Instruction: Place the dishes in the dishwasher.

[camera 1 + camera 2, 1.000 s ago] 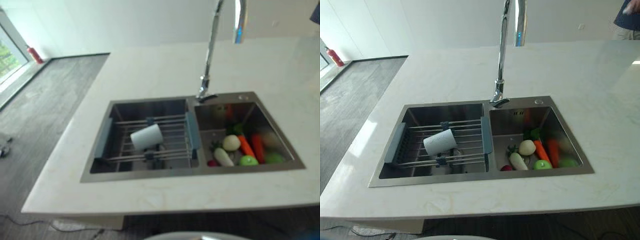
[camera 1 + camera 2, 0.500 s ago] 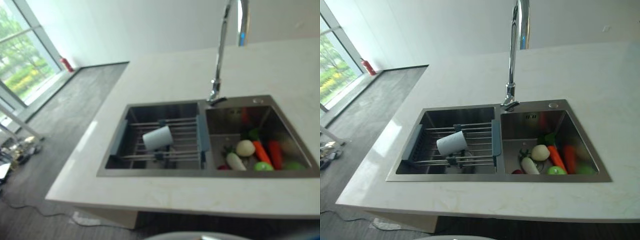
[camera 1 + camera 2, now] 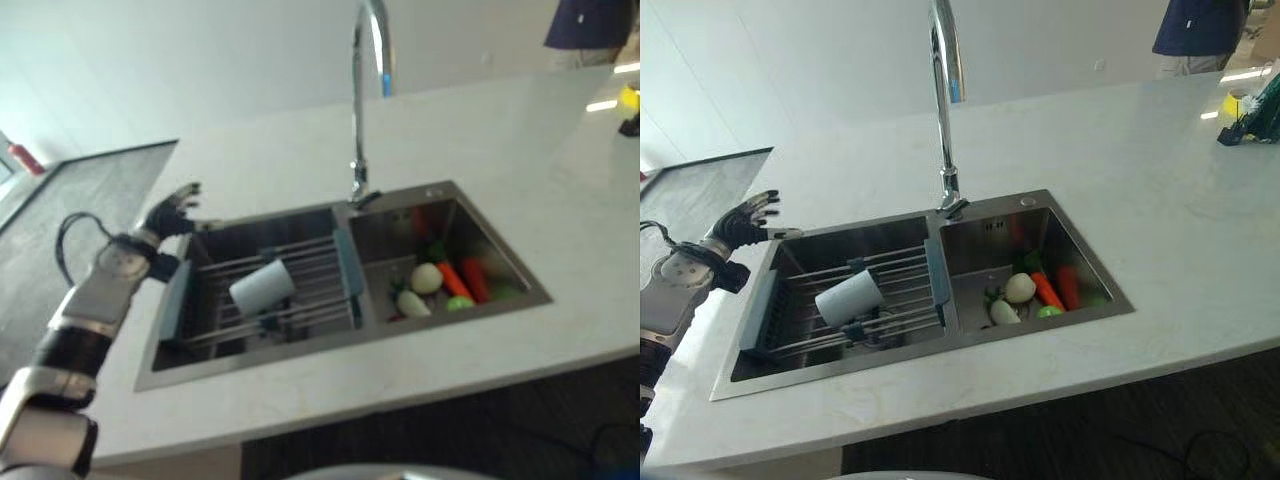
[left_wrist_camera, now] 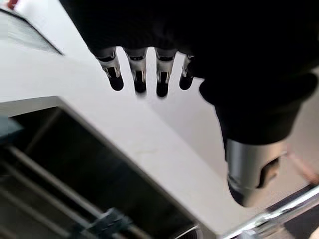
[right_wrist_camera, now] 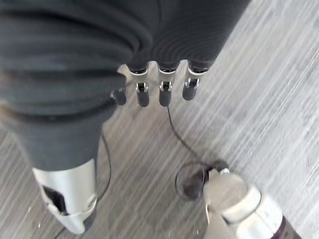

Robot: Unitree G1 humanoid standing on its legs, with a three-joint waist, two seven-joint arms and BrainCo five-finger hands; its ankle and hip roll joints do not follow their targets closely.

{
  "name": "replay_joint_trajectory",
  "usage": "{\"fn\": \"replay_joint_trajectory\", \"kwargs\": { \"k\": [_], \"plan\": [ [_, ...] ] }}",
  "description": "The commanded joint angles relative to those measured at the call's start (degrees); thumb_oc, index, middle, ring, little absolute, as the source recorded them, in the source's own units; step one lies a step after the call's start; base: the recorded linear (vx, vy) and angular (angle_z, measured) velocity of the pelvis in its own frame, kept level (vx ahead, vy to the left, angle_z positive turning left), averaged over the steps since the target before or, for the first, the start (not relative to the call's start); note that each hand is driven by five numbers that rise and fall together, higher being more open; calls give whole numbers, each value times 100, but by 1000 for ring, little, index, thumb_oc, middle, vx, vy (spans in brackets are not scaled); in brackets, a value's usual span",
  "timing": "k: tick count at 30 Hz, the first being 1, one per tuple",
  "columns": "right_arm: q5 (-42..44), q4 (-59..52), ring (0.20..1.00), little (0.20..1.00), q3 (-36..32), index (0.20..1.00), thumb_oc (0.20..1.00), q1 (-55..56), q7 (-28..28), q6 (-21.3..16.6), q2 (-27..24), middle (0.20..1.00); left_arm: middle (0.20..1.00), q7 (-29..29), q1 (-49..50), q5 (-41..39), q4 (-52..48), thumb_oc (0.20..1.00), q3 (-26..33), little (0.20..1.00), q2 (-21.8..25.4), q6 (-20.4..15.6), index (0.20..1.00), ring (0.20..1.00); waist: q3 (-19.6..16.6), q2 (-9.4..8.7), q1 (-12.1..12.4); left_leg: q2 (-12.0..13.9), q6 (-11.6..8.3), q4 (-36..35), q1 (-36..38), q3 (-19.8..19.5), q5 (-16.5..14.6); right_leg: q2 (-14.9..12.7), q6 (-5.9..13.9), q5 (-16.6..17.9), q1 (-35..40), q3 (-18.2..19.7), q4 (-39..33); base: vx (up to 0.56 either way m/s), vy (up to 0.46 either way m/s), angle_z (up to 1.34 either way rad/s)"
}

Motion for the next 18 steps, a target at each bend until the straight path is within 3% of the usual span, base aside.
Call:
{"fn": "replay_joint_trajectory", "kwargs": {
  "k": [1,9,18],
  "plan": [
    [109,50,1000,1000,-101,1000,1000,-438,29,-47,208,1000,1000,-96,-797,402,197,1000,361,1000,546,-159,1000,1000,143,-87,110,-185,72,11,422,23,-855,-196,493,152,-227,193,-1,28,-40,-9],
    [101,-97,1000,1000,-68,1000,1000,-384,54,-82,121,1000,1000,-542,-719,798,583,1000,-229,1000,318,83,1000,1000,283,-2,-47,-173,96,11,414,96,-823,-149,483,175,-307,360,-1,26,-11,-10],
    [169,-245,1000,1000,-50,1000,1000,-431,192,-141,83,1000,1000,-711,-453,823,162,1000,-373,1000,48,260,1000,1000,489,42,-2,-207,118,11,289,-31,-774,-172,465,205,-407,388,-1,-1,1,-2]
  ]
}}
